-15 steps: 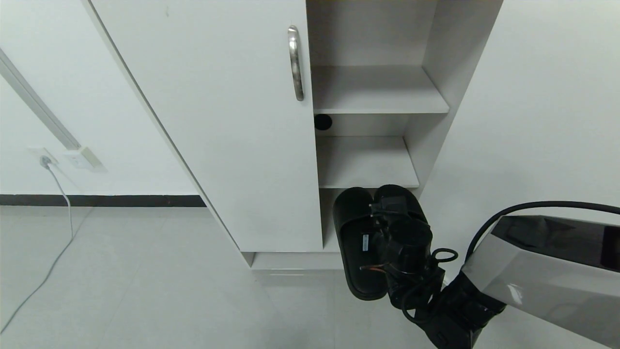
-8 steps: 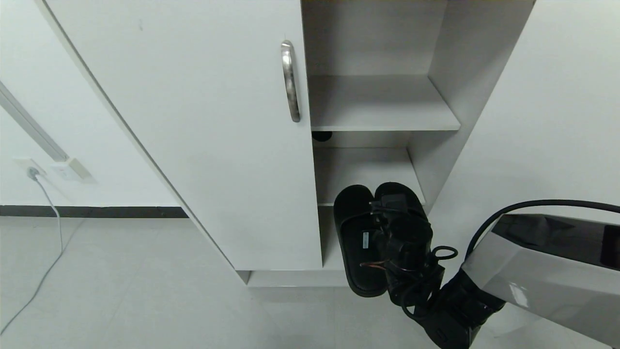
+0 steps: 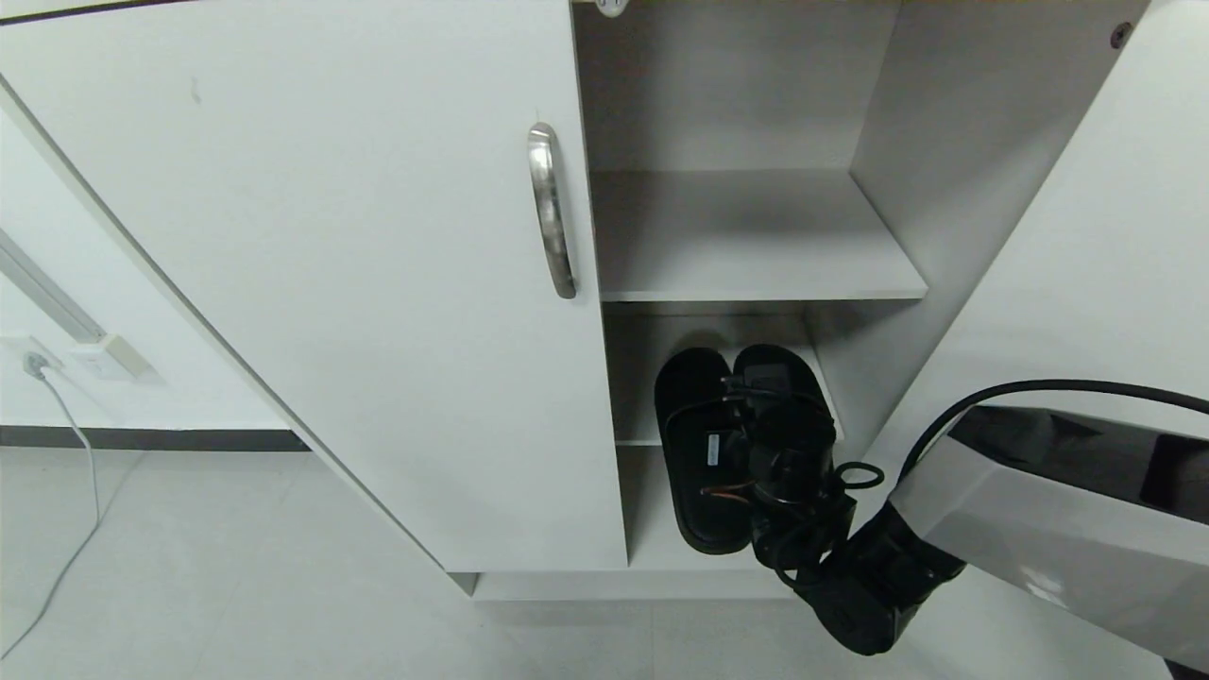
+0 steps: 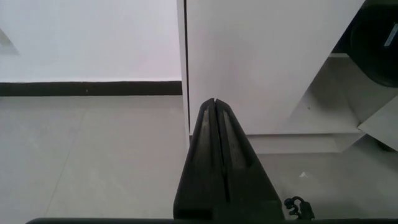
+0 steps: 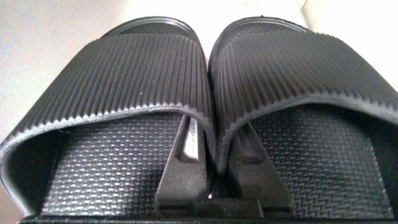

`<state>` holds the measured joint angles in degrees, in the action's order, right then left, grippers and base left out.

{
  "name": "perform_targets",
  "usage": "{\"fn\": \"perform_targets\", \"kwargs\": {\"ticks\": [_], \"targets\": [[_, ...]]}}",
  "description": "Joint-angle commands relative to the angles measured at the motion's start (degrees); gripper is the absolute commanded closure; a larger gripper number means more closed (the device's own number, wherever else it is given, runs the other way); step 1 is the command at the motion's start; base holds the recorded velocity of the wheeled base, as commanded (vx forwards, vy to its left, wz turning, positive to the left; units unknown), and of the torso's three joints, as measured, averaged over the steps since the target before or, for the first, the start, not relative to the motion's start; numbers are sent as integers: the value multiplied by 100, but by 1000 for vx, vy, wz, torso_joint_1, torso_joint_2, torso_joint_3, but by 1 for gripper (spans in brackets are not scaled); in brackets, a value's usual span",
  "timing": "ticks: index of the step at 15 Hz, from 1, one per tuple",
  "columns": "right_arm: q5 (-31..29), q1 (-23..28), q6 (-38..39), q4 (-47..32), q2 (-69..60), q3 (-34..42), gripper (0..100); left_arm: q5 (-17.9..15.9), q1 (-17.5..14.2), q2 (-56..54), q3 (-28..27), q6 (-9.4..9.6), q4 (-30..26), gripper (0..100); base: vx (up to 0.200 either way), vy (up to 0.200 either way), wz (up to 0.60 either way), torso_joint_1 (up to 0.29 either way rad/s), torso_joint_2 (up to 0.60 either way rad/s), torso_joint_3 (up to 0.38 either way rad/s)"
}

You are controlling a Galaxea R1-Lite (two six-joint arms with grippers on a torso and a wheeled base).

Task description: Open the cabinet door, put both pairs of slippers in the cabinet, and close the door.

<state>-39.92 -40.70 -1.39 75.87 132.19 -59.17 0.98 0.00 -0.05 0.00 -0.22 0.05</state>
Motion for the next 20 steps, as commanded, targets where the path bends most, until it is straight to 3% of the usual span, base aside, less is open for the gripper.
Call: {"fn": "perform_targets", "kwargs": {"ticks": [1, 13, 20], "targets": [[90, 221, -2, -46, 219, -332, 100, 8, 0, 5, 0, -4, 4, 100, 0, 0, 0, 0, 0, 0], [99, 678, 60, -1857, 984, -3039, 100, 26, 0, 5, 0, -22, 4, 100, 0, 0, 0, 0, 0, 0], [231, 731, 69, -2024, 1195, -3338, 100, 34, 0, 5, 0, -22, 4, 100, 0, 0, 0, 0, 0, 0]]}}
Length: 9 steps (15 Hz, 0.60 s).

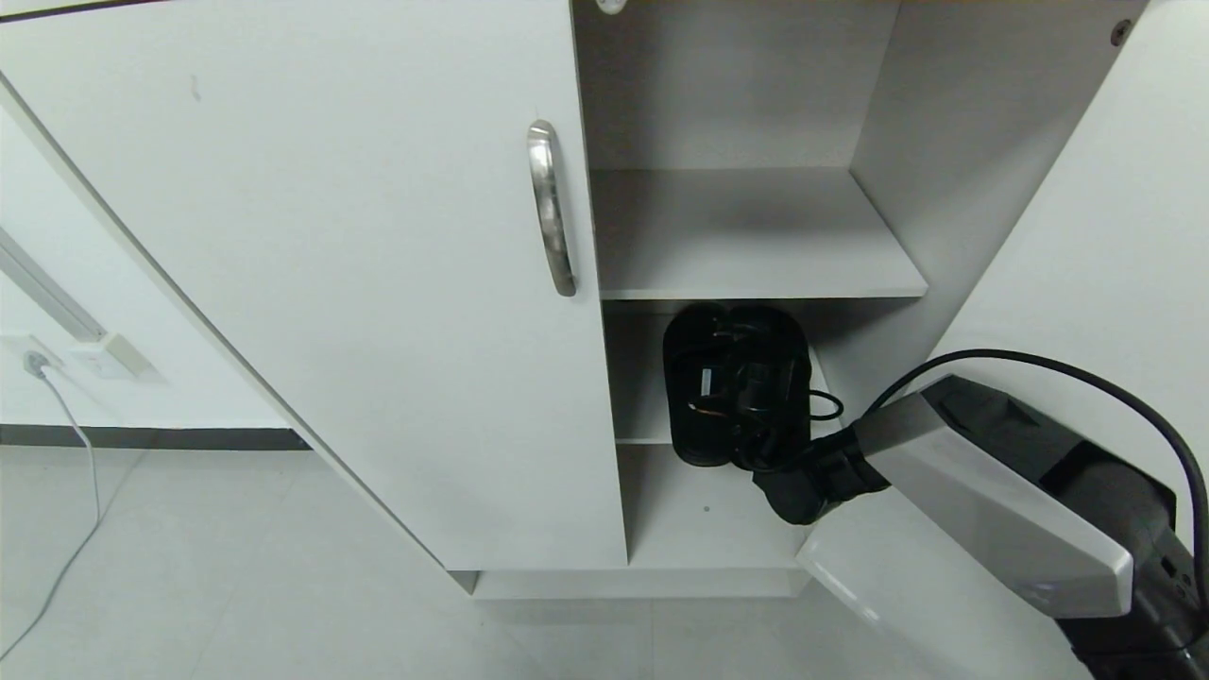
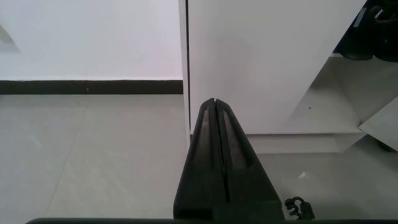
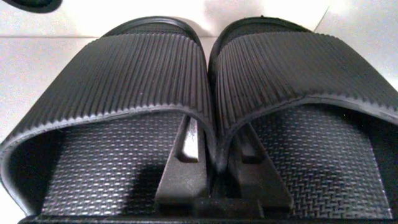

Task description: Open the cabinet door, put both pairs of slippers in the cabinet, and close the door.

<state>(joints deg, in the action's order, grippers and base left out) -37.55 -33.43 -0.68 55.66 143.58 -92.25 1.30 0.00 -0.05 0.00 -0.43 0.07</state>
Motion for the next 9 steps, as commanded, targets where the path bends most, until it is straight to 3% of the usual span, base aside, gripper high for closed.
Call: {"fn": "perform_targets", "kwargs": {"ticks": [1, 5, 6, 9], "targets": [[-7, 3, -2, -29, 74, -92, 100, 1, 0, 5, 0, -1, 1, 100, 0, 0, 0, 0, 0, 0], [-7, 3, 7, -214, 100, -294, 100, 1, 0, 5, 0, -1, 1, 100, 0, 0, 0, 0, 0, 0], [-7, 3, 7, -231, 100, -294, 0, 1, 0, 5, 0, -1, 1, 100, 0, 0, 0, 0, 0, 0], [-16, 3, 7, -222, 100, -232, 0, 1, 0, 5, 0, -1, 1, 100, 0, 0, 0, 0, 0, 0]]}}
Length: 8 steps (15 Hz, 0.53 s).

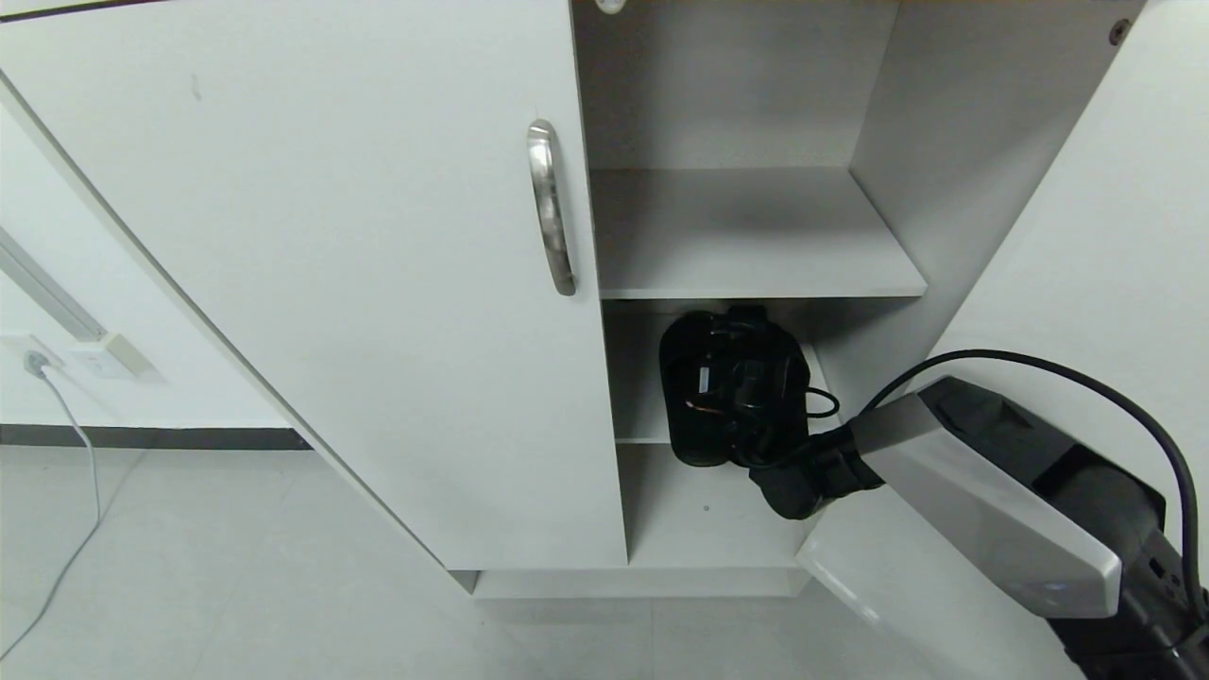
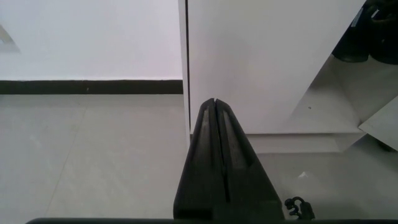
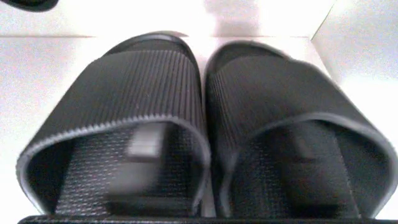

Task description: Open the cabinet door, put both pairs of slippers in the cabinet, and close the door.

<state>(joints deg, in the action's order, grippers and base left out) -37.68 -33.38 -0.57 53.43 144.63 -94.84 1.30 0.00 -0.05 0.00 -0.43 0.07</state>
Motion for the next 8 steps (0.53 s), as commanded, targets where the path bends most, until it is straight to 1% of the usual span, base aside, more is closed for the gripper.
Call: {"fn": "perform_targets", "kwargs": {"ticks": [1, 2, 4, 6, 8], "targets": [[-2, -11, -4, 18, -31, 159, 0, 1, 0, 5, 0, -1, 1, 100, 0, 0, 0, 0, 0, 0], [-2, -20, -4, 71, -49, 273, 0, 1, 0, 5, 0, -1, 1, 100, 0, 0, 0, 0, 0, 0], [-2, -46, -4, 361, -269, 748, 0, 1, 0, 5, 0, -1, 1, 100, 0, 0, 0, 0, 0, 0], [-2, -99, -13, 695, -585, 1302, 0, 1, 0, 5, 0, 25, 1, 100, 0, 0, 0, 0, 0, 0], [-11, -222, -13, 1064, -954, 2014, 0, 1, 0, 5, 0, 16, 1, 100, 0, 0, 0, 0, 0, 0]]}}
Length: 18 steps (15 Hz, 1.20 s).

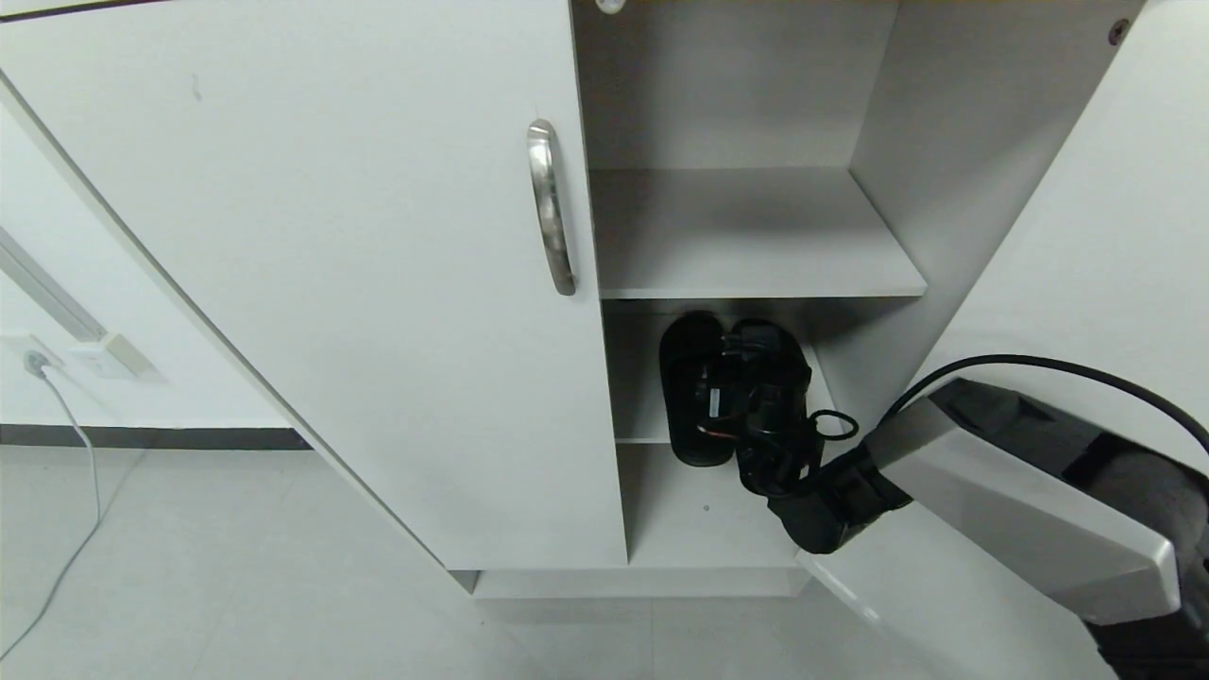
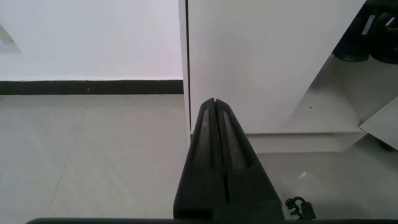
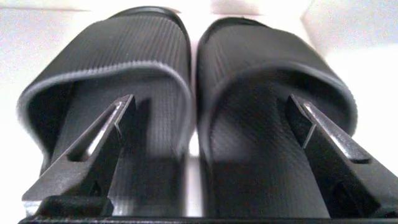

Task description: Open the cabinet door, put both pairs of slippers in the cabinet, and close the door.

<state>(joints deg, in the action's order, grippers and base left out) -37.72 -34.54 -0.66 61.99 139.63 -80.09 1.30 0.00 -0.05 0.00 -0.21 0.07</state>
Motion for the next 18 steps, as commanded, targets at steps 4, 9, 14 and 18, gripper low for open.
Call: {"fn": "perform_targets", "kwargs": {"ticks": [4, 9, 14, 18], "targets": [[-16, -378, -4, 876, -1017, 1910, 0, -7, 0, 5, 0, -6, 1, 100, 0, 0, 0, 0, 0, 0], [-25, -686, -4, 1790, -1324, 3184, 0, -7, 0, 5, 0, -6, 1, 100, 0, 0, 0, 0, 0, 0], [-25, -818, -4, 2019, -1333, 3413, 0, -16, 0, 5, 0, -6, 1, 100, 0, 0, 0, 0, 0, 0], [-25, -844, -4, 2019, -1386, 3439, 0, -16, 0, 5, 0, -14, 1, 100, -200, 0, 0, 2, 5, 2]]}}
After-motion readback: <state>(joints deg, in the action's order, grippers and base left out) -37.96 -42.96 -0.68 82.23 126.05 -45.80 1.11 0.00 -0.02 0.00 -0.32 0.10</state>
